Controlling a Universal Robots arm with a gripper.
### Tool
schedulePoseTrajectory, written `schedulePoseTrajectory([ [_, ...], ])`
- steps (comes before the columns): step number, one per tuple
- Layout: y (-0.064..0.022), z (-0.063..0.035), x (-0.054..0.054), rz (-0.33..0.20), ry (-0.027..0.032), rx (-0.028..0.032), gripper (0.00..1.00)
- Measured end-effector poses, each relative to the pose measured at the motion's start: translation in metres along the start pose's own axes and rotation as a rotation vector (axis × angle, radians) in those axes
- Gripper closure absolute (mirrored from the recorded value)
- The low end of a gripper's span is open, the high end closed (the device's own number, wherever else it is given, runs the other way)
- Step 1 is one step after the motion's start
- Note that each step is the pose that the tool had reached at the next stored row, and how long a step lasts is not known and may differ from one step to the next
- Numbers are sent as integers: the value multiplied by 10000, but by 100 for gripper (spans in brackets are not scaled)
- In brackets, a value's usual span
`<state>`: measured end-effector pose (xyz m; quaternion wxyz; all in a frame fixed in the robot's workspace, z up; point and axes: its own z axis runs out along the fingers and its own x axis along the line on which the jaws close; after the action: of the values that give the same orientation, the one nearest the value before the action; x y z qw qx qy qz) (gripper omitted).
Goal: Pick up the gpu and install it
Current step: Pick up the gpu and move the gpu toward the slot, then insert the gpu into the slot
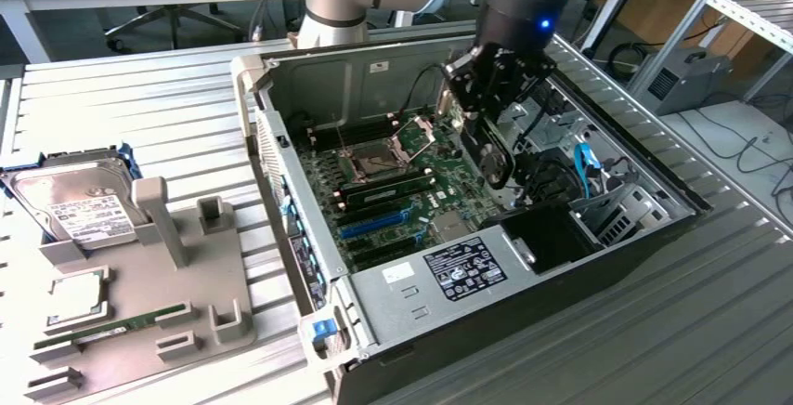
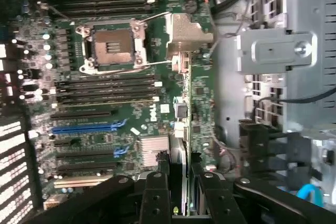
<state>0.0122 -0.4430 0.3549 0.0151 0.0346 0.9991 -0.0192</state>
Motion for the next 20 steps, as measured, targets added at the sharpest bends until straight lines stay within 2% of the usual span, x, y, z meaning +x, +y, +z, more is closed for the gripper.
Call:
schedulePoseTrajectory([
  [2, -19, 100, 339, 2, -19, -1, 74],
  [5, -18, 100, 339, 2, -19, -2, 74],
  [6, -18, 101, 339, -12, -21, 14, 74],
  [7, -18, 100, 339, -373, -38, 52, 74],
  [10, -18, 100, 338, -1197, -72, 40, 74],
  [11, -18, 100, 337, -1287, -76, 37, 74],
  [20, -18, 100, 337, -1460, -83, 32, 74],
])
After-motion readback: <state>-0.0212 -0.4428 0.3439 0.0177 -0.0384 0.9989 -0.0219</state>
